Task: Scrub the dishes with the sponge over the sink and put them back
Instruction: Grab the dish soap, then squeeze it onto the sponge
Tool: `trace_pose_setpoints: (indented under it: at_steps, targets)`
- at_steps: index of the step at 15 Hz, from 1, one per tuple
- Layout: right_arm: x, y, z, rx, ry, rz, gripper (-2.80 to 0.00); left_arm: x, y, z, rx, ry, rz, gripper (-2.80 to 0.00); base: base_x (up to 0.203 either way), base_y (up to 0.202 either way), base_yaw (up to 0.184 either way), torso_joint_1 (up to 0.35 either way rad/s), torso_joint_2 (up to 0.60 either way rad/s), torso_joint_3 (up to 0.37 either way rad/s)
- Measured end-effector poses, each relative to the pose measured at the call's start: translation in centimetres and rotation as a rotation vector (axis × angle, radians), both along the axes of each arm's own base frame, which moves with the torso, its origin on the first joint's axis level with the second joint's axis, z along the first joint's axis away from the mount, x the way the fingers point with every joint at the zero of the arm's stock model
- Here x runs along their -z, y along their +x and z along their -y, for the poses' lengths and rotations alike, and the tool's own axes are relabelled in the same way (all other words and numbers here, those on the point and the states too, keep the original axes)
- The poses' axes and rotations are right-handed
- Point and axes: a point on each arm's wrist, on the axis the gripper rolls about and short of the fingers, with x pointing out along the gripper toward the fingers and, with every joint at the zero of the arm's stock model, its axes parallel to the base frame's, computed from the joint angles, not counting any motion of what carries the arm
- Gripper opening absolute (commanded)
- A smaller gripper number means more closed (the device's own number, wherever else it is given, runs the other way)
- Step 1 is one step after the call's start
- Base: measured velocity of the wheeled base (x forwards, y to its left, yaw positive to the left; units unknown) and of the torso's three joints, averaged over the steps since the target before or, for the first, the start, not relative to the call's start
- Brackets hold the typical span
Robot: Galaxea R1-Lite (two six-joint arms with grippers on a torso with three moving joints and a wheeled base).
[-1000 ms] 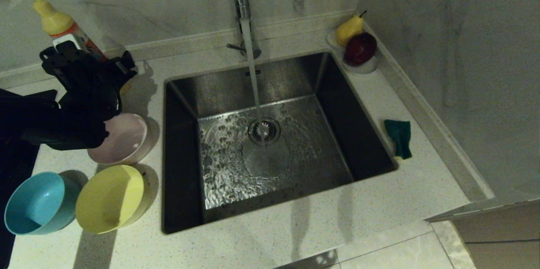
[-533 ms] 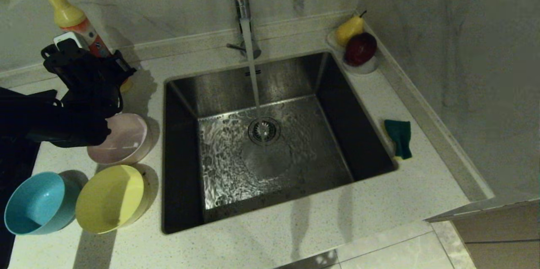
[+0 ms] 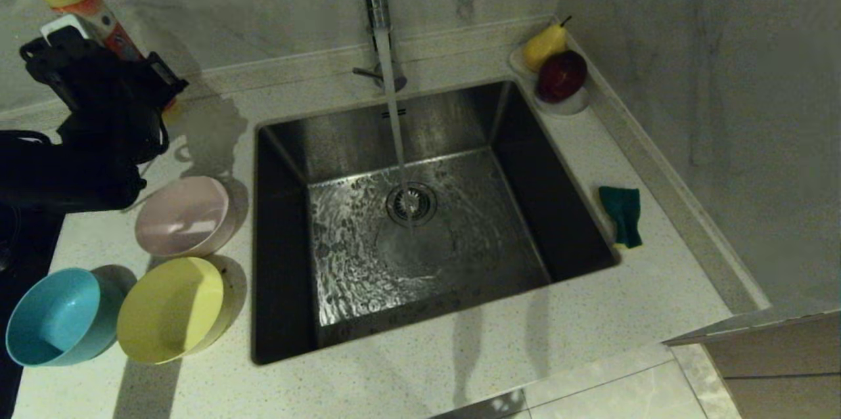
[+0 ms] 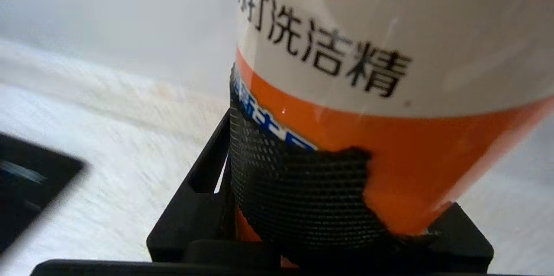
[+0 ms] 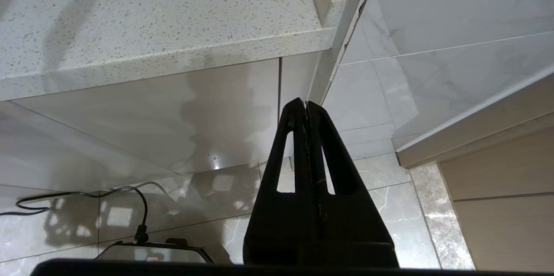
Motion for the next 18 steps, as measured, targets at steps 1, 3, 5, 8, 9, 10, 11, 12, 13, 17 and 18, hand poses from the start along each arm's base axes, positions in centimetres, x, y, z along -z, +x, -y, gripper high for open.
trace_pose_setpoints:
  at_steps: [1, 3, 5, 8, 9, 10, 11, 12, 13, 17, 18]
  targets:
    - [0.0, 0.0, 0.0, 0.000, 0.000, 0.000, -2.80, -1.4, -1.1, 0.1, -0.003, 0.000, 0.007, -2.80, 0.000, 0.000, 0.000, 0.000, 0.00, 0.000]
    - [0.0, 0.0, 0.0, 0.000, 0.000, 0.000, -2.80, -3.9, -3.7, 0.5, -0.006, -0.002, 0.007, -2.80, 0.000, 0.000, 0.000, 0.000, 0.00, 0.000]
    - [0.0, 0.0, 0.0, 0.000, 0.000, 0.000, -2.80, -5.7, -6.8, 0.9, -0.007, -0.004, -0.028, -2.80, 0.000, 0.000, 0.000, 0.000, 0.00, 0.000]
    - [0.0, 0.0, 0.0, 0.000, 0.000, 0.000, -2.80, -7.2, -11.9, 1.6, 0.011, -0.003, -0.110, -2.80, 0.000, 0.000, 0.000, 0.000, 0.00, 0.000]
    - [0.0, 0.0, 0.0, 0.000, 0.000, 0.000, -2.80, -7.4, -13.5, 1.9, 0.014, -0.004, -0.132, -2.80, 0.000, 0.000, 0.000, 0.000, 0.00, 0.000]
    - [0.0, 0.0, 0.0, 0.000, 0.000, 0.000, -2.80, -7.4, -14.9, 2.0, 0.019, -0.005, -0.152, -2.80, 0.000, 0.000, 0.000, 0.000, 0.00, 0.000]
    - [0.0, 0.0, 0.0, 0.000, 0.000, 0.000, -2.80, -7.5, -16.3, 2.2, 0.033, 0.001, -0.164, -2.80, 0.000, 0.000, 0.000, 0.000, 0.00, 0.000]
    - [0.0, 0.0, 0.0, 0.000, 0.000, -0.001, -2.80, -7.6, -17.8, 2.5, 0.058, 0.009, -0.172, -2.80, 0.000, 0.000, 0.000, 0.000, 0.00, 0.000]
    - [0.0, 0.0, 0.0, 0.000, 0.000, 0.000, -2.80, -7.8, -19.1, 2.9, 0.089, 0.016, -0.187, -2.80, 0.000, 0.000, 0.000, 0.000, 0.00, 0.000]
    - [0.0, 0.0, 0.0, 0.000, 0.000, 0.000, -2.80, -7.2, -23.8, 4.7, 0.198, 0.028, -0.303, -2.80, 0.000, 0.000, 0.000, 0.000, 0.00, 0.000]
    - [0.0, 0.0, 0.0, 0.000, 0.000, 0.000, -2.80, -7.4, -24.6, 5.4, 0.226, 0.043, -0.292, -2.80, 0.000, 0.000, 0.000, 0.000, 0.00, 0.000]
